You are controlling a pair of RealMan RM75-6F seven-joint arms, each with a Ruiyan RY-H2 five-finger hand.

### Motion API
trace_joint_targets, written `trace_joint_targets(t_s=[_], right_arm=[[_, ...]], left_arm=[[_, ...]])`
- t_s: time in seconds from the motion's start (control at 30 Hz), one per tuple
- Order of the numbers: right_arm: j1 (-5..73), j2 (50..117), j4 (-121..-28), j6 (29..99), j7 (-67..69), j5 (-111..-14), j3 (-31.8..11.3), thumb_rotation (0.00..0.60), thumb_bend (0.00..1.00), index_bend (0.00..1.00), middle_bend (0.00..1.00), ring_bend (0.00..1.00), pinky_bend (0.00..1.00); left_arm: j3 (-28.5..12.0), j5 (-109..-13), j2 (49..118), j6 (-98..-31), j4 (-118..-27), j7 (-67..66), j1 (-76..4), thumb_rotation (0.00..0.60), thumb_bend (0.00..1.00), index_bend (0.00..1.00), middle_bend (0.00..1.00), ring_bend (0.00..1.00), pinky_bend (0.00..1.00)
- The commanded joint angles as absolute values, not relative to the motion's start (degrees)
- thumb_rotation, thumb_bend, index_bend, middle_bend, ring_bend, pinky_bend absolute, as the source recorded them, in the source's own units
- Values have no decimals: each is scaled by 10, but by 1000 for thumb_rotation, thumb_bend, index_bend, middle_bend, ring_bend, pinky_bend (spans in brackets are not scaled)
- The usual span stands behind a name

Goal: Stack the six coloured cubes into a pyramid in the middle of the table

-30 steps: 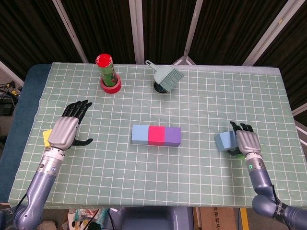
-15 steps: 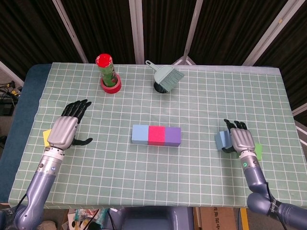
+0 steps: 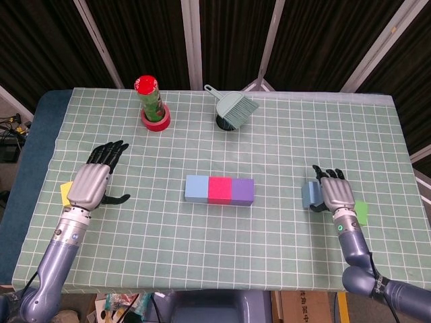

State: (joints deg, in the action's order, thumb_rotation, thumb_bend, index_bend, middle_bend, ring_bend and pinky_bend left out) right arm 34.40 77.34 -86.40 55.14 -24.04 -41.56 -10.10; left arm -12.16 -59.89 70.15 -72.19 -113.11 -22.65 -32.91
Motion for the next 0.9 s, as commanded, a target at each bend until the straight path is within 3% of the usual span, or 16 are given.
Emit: trace_joint_targets(t_s=[0.03, 0.67, 0.9], right_arm=[[344, 771, -865, 554, -242, -411, -101, 600, 190, 0, 302, 153, 0], [355, 719, -903, 524, -258, -373, -88, 600, 191, 0, 302, 153, 0], [358, 719, -898, 516, -252, -369, -82, 600, 279, 0, 309, 153, 0]], left_arm=[[-121, -598, 702, -721, -1131, -227, -329, 600, 76, 0, 26, 0, 0], [-120, -599, 702, -720, -1136, -227, -329, 600, 77, 0, 27, 0, 0], [-119, -597, 702, -719, -1137, -227, -329, 600, 77, 0, 27, 0, 0]])
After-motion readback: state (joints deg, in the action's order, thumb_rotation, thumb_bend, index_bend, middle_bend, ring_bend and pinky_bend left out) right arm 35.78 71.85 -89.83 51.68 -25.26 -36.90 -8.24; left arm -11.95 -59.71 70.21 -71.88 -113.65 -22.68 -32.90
